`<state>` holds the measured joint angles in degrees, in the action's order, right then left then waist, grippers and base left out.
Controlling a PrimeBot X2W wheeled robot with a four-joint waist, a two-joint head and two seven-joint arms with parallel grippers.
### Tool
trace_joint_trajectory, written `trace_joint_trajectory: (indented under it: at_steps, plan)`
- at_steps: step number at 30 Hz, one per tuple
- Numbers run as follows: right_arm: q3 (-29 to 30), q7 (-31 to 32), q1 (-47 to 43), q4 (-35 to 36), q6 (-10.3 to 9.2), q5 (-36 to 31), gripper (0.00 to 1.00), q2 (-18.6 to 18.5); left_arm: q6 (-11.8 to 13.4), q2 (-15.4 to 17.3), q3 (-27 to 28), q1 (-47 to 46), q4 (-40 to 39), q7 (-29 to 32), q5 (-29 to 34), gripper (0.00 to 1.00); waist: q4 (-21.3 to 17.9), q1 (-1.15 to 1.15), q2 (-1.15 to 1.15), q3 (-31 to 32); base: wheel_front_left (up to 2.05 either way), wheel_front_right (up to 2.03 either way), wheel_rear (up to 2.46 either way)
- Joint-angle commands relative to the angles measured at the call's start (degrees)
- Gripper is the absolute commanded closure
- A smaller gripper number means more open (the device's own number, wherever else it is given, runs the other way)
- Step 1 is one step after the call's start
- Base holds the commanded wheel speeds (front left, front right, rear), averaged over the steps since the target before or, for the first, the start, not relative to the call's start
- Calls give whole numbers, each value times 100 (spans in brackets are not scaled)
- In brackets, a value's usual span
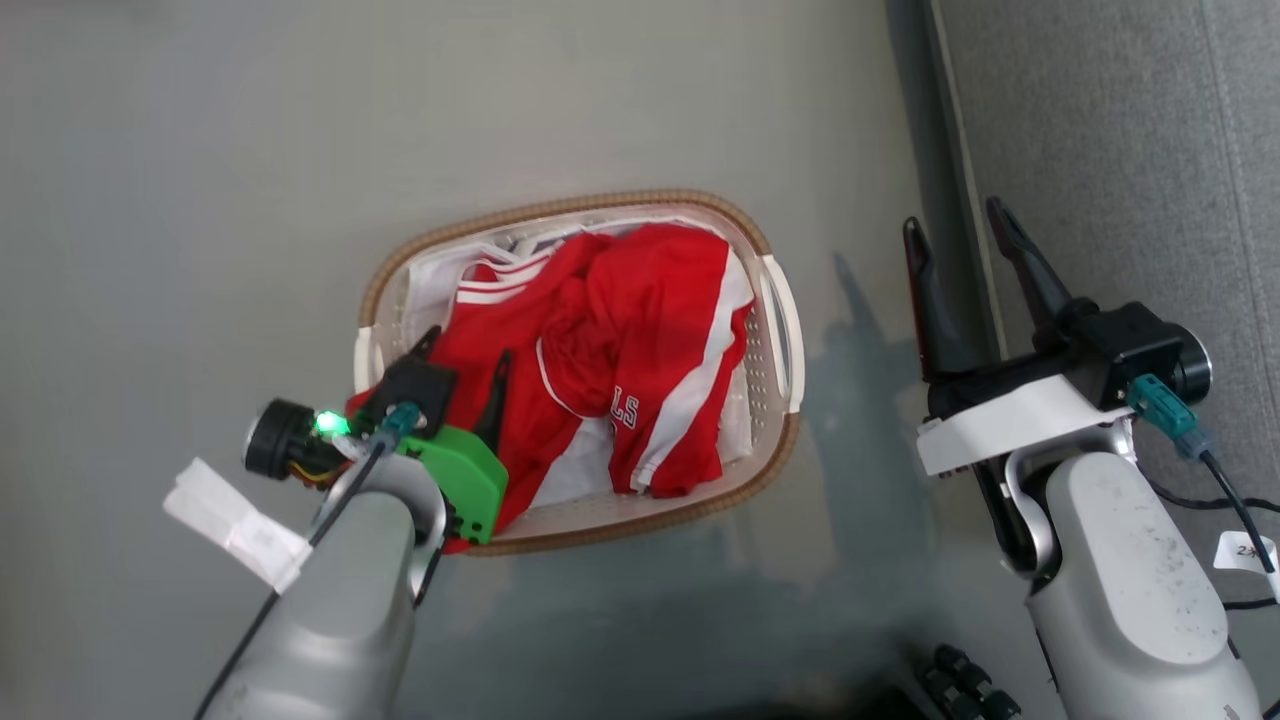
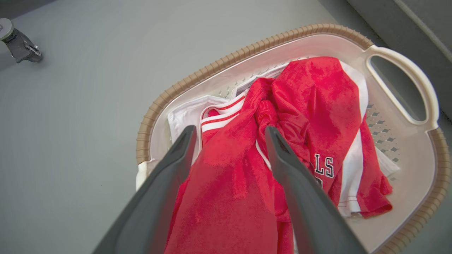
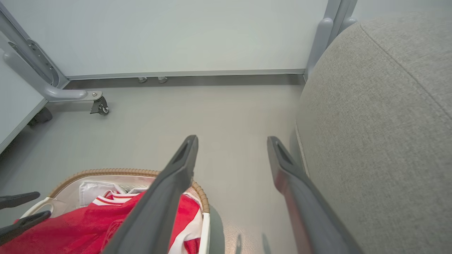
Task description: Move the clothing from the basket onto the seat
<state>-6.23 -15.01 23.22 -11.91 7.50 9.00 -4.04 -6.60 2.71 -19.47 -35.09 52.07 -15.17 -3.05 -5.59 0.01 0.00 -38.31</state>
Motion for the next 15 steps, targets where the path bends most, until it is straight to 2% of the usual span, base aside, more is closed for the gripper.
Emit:
trace_joint_trajectory:
  at_steps: [1, 9, 15]
  plan:
    - [-36, -25, 101, 38, -2, 39, 0, 27, 47, 59, -38, -256, 137, 3, 85, 0, -248, -1, 0, -477, 0, 0, 0]
    - [-281, -25, 219, 16, -2, 144, 0, 79, 267, 176, -304, -1123, 1391, 180, 397, 0, -508, -1, 0, -818, 0, 0, 0]
    - [-402, -25, 209, -27, -2, 196, 0, 101, 486, 224, -589, -1568, 1909, 585, 663, 0, -648, -1, 0, -909, 0, 0, 0]
